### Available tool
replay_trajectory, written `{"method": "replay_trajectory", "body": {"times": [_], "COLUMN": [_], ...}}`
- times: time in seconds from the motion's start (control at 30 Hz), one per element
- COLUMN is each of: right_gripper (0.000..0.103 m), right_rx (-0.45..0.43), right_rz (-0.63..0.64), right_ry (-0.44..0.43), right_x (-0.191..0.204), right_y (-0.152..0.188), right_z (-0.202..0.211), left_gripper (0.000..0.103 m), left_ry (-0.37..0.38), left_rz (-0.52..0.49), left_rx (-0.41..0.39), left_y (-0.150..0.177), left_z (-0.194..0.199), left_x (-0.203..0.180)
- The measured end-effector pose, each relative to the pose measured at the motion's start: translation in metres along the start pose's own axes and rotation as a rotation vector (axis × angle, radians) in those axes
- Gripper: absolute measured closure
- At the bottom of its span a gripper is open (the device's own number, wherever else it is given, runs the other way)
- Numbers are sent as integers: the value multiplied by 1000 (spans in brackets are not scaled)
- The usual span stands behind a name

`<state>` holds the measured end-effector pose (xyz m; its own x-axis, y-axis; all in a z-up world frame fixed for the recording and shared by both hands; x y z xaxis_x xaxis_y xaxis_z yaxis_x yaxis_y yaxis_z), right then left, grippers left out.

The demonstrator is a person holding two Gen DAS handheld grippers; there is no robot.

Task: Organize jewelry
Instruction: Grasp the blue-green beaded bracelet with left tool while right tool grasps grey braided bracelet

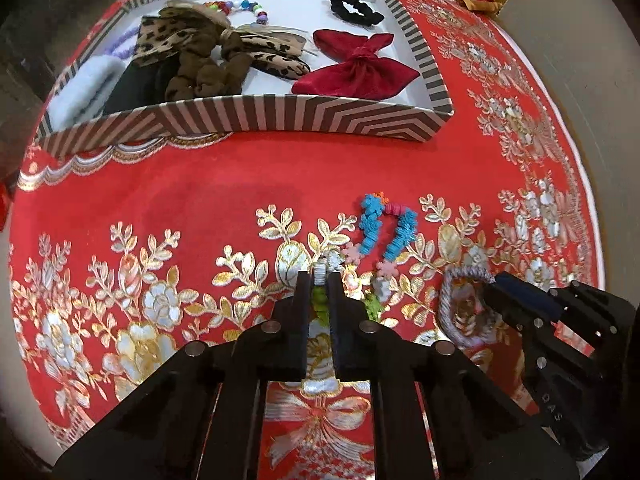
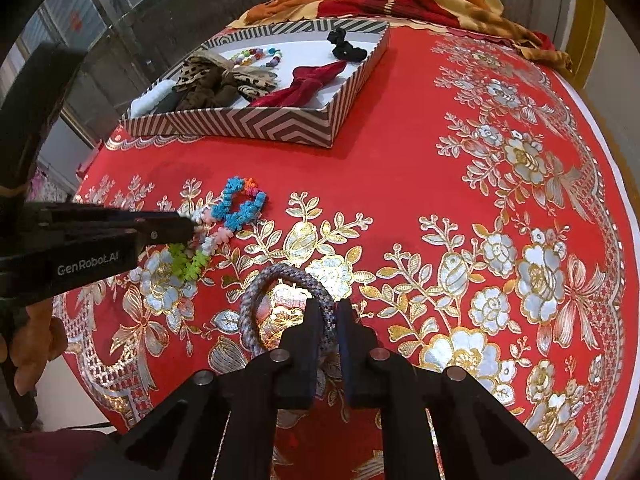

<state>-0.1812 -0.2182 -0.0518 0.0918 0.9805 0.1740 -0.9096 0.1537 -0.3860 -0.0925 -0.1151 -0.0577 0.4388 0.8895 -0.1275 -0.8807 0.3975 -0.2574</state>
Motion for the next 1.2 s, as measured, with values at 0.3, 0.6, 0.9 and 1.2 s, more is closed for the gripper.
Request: {"method": "replay_trajectory", "body": {"times": [0.3, 0.6, 0.9, 1.2], "right_gripper": [95, 95, 74, 79], "right_rx": [-74, -22, 12, 1], "right_rz": [-23, -2, 25, 54], "right_ry": [-48, -22, 10, 44], "right_x": [-3, 3, 3, 5], "right_y": [-14, -11, -6, -13], "right_z": [33, 20, 1, -12], "left_gripper": [99, 78, 72, 84], "left_ry": [38, 35, -25, -25], "left_rz": [41, 0, -35, -81], "left_rx": [-78, -31, -6, 11], "left_y": [-4, 1, -19, -29], "left_z": [43, 34, 1, -14], "left_x": [13, -1, -17, -26]}}
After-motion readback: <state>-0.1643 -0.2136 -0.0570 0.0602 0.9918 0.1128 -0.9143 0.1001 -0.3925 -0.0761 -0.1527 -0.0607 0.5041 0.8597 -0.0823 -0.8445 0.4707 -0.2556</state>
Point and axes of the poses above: each gripper's, at about its wrist camera, not at the fingertips, and z roughly against the way its jaws point, x to its left, y to its underside, the point moved 2 cm from there along -z, roughly the way its jaws point, and after that the axes turned 1 degree about z, right-handed, at the moved point
